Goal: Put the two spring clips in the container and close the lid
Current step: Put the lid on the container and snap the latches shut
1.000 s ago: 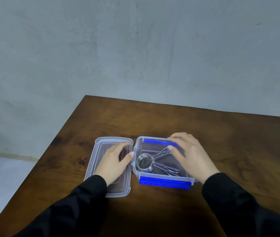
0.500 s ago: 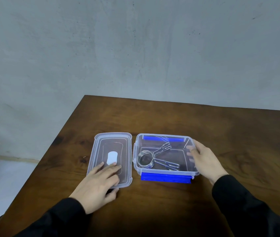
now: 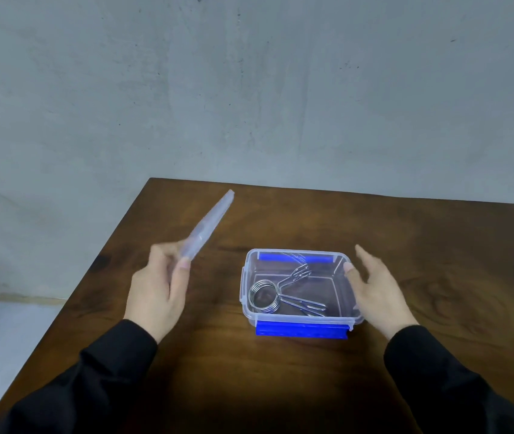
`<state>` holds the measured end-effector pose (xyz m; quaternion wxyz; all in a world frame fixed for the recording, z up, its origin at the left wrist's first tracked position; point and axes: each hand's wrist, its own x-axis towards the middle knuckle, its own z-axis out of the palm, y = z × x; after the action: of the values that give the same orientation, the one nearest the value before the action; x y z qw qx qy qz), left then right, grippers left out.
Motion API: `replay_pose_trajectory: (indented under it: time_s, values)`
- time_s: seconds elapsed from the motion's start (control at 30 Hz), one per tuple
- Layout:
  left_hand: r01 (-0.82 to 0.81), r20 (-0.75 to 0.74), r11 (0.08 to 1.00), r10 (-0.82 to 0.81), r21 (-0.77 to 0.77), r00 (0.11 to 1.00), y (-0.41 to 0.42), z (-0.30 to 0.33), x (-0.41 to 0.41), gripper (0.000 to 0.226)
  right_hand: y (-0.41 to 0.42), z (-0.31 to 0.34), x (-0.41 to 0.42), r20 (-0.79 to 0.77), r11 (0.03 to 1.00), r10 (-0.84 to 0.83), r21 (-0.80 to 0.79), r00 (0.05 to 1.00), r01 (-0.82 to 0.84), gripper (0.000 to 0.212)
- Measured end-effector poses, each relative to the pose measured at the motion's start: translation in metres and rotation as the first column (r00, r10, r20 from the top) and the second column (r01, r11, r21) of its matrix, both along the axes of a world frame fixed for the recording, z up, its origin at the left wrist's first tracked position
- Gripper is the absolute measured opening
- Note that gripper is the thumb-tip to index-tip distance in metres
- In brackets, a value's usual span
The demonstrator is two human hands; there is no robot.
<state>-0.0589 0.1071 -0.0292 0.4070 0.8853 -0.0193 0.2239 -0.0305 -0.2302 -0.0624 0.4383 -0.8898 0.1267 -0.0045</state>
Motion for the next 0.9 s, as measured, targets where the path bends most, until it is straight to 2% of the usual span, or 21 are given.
replay_pose_trajectory:
  time_s: [0.07,0.13,0.17,0.2,0.3,0.4,0.43,0.5,0.57,0.63,0.8,0.9]
  values:
    - [0.043,0.053,0.966,-0.031,-0.255,0.998,-0.015,0.021,0.006,0.018,0.003,0.015,-0.001,0.145,0.999,-0.036,-0.006,0.989,0.038,0.057]
    - [0.149,0.037,0.819,-0.155,-0.554,0.987,-0.038,0.043,0.009,0.019,0.006,0.032,-0.001,0.198,0.997,0.031,0.062,0.98,-0.044,0.057]
    - [0.164,0.016,0.737,-0.204,-0.656,0.979,-0.05,0.053,0.009,0.018,0.006,0.039,0.0,0.188,0.99,0.079,0.097,0.979,-0.098,0.059]
    - [0.157,-0.006,0.687,-0.229,-0.709,0.973,-0.061,0.062,0.009,0.017,0.006,0.045,0.001,0.16,0.98,0.123,0.133,0.979,-0.145,0.061]
    - [0.1,-0.068,0.618,-0.243,-0.78,0.968,-0.081,0.063,0.012,0.02,0.005,0.051,0.001,0.072,0.961,0.182,0.197,0.981,-0.192,0.06]
    - [-0.032,-0.203,0.523,-0.273,-0.852,0.94,-0.09,0.051,0.02,0.022,0.003,0.051,0.0,0.094,0.963,0.136,0.222,0.986,-0.154,0.041]
    - [-0.065,-0.237,0.529,-0.263,-0.846,0.935,-0.093,0.046,0.022,0.021,0.002,0.05,-0.001,0.101,0.966,0.09,0.234,0.991,-0.111,0.036]
    - [-0.086,-0.26,0.618,-0.197,-0.781,0.945,-0.097,0.029,0.027,0.018,-0.004,0.047,-0.002,0.084,0.97,0.005,0.243,0.996,-0.025,0.031]
    - [-0.069,-0.268,0.753,-0.145,-0.654,0.953,-0.097,0.01,0.032,0.017,-0.009,0.042,-0.002,0.046,0.986,-0.006,0.168,0.999,-0.002,0.03]
    - [-0.042,-0.316,0.832,-0.163,-0.554,0.935,-0.096,-0.004,0.033,0.021,-0.011,0.038,-0.002,0.011,0.997,-0.008,0.075,1.0,0.007,0.031]
    - [-0.062,-0.45,0.903,-0.151,-0.425,0.88,-0.095,-0.023,0.034,0.028,-0.01,0.031,-0.002,-0.04,0.998,-0.017,-0.068,0.999,0.015,0.017]
    - [-0.109,-0.506,0.9,-0.134,-0.422,0.852,-0.094,-0.032,0.037,0.034,-0.008,0.025,-0.001,-0.095,0.991,-0.01,-0.136,0.995,-0.003,0.023]
